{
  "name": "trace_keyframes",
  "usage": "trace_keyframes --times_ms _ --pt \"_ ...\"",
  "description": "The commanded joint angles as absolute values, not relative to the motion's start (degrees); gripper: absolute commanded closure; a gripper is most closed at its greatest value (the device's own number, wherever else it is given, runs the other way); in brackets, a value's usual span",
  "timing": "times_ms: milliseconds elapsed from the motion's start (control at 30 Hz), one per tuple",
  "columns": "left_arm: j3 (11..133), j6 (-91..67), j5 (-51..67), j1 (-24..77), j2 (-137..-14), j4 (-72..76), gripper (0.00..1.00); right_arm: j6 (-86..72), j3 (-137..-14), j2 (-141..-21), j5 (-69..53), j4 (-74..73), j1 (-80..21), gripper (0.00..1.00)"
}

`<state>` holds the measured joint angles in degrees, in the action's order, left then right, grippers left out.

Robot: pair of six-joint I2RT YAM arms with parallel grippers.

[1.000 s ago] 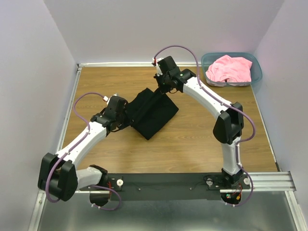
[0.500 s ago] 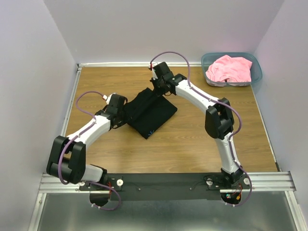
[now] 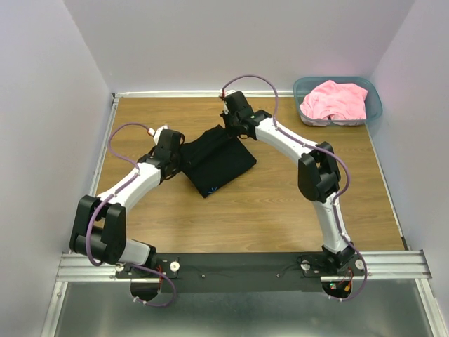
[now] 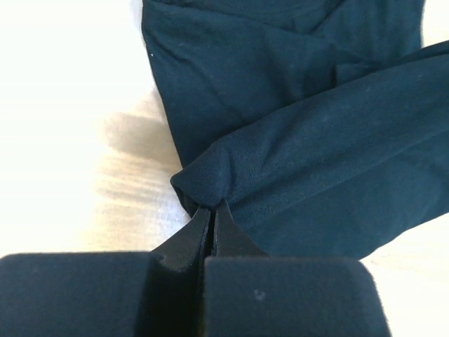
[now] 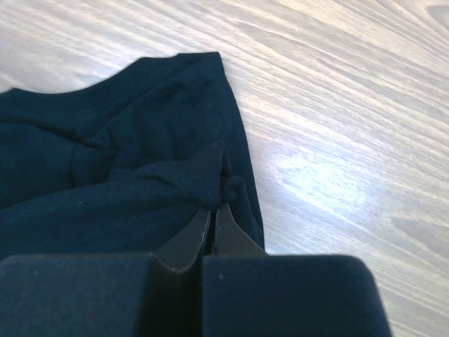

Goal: Fold and stack the t-shirts
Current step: Fold the tshirt

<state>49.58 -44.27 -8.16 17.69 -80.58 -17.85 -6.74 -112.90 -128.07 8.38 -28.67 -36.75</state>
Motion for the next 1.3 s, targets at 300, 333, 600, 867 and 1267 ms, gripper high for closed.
trace_keyframes --times_ms 300,333,600,867,1267 --pt "55.3 -40.2 -14.6 16.7 -85.8 -14.9 1.00 -10.5 -108.9 -126.6 15.4 -23.0 -35.8 0.99" --pt "55.2 -40.3 -14.8 16.5 -86.7 -15.0 1.00 -10.6 -108.9 -126.8 15.3 -22.9 -35.8 0.99" --pt "55.2 -40.7 -14.6 15.8 -90.3 -13.6 1.00 -10.5 -109.8 -128.9 15.7 -21.9 -35.6 0.99" --pt "57.3 -39.6 -15.4 15.6 -91.3 -13.4 0.80 -12.3 -110.7 -129.4 15.5 -21.9 -35.4 0.74" --pt "61.3 -35.6 -15.0 15.6 -88.7 -13.8 0.40 -16.0 -106.6 -123.3 14.8 -21.9 -35.2 0.53"
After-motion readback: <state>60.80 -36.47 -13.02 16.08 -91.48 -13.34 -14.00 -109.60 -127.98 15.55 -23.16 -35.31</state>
